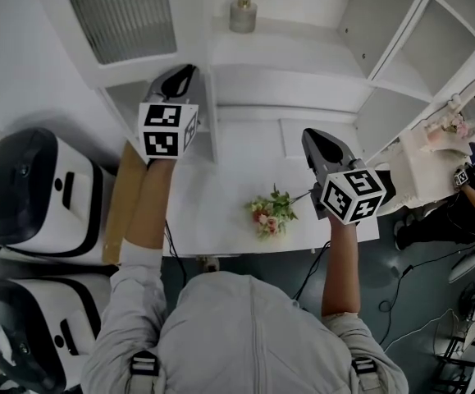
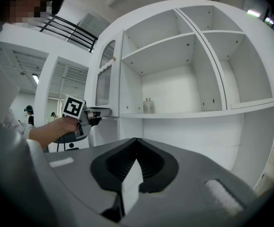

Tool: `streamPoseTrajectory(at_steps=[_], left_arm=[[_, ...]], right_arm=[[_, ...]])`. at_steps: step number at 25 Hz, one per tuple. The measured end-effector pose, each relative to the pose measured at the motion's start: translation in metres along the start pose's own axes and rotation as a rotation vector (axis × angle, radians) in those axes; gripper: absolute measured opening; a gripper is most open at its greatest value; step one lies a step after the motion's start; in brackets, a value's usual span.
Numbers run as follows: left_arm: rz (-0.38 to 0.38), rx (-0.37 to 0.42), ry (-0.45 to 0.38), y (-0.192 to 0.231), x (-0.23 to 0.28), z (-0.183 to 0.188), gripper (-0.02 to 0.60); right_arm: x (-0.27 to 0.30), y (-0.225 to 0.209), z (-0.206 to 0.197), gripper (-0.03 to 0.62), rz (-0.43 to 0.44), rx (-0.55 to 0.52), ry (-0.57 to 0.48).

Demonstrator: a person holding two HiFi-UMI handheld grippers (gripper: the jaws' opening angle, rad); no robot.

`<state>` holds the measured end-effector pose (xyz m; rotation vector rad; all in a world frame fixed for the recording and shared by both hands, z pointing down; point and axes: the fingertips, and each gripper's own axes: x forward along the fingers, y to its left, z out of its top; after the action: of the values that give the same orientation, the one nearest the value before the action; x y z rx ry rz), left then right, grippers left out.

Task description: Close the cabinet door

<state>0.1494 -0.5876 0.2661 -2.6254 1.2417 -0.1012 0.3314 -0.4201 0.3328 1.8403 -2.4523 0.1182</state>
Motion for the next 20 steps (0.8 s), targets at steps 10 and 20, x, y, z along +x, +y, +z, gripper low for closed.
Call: streamPoseTrajectory(at_steps=[10,20], left_arm=[[-0.055,-0.058,-0.065,-0.013,-0.049,0.002,0.015],[-0.131,-0.057,-0.072,-0.041,-0.111,-0.006,0.015]], right_arm=[[-0.001,0.024,0.02,0.003,0.064,-0.049,-0.053],[-0.001,0.056,0.034,0.002,0.111,-0.13,-0.089]])
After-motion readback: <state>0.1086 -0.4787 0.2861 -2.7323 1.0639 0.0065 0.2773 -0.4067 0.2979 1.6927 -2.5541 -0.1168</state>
